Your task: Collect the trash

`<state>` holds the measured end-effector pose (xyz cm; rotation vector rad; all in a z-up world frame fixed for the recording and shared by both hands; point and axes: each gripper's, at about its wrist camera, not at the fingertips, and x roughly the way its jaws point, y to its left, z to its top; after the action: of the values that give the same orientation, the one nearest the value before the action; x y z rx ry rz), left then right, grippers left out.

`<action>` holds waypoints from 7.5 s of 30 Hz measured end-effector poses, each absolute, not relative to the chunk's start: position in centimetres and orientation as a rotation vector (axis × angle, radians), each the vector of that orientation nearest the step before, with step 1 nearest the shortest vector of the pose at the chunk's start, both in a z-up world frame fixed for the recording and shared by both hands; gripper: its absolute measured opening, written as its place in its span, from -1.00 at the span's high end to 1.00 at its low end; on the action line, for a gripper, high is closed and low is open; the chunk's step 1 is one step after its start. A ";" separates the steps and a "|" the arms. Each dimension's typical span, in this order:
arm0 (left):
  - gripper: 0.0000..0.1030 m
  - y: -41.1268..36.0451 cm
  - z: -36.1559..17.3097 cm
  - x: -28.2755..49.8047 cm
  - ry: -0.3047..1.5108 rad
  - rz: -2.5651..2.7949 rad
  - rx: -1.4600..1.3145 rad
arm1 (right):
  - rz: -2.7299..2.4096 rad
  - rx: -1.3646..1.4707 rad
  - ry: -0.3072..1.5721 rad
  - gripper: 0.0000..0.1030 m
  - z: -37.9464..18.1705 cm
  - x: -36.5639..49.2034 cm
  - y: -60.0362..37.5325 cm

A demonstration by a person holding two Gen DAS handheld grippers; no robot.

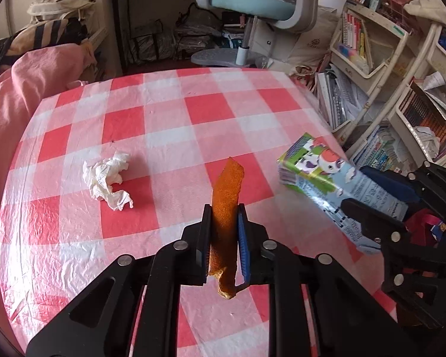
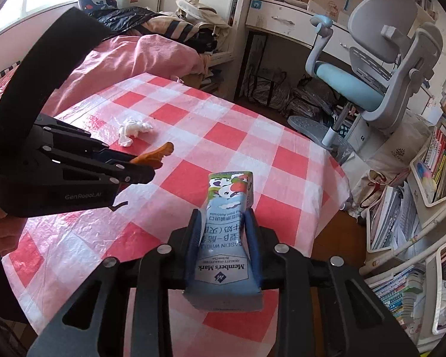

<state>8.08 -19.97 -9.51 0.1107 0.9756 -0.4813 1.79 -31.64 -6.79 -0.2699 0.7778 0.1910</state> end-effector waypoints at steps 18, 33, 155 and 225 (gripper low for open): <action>0.70 -18.2 -6.0 2.7 0.884 -0.518 0.137 | 0.141 -0.281 0.694 0.46 -4.7 -3.5 -31.3; 0.70 -28.9 -4.7 -2.5 0.840 -0.791 0.254 | -0.126 -0.158 0.683 0.46 -6.1 -12.9 -40.8; -0.86 -13.2 0.8 -1.3 0.635 -0.279 0.162 | -0.545 0.170 1.090 0.08 -18.9 -14.4 -52.0; -0.86 -9.3 3.0 -0.2 0.587 -0.171 0.075 | -0.115 -0.315 0.469 -0.83 -2.2 -5.0 -25.0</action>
<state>-0.24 -9.34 3.01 0.0748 0.5870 -0.1706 -5.05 -24.98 -2.22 -0.3145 0.4692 -0.1155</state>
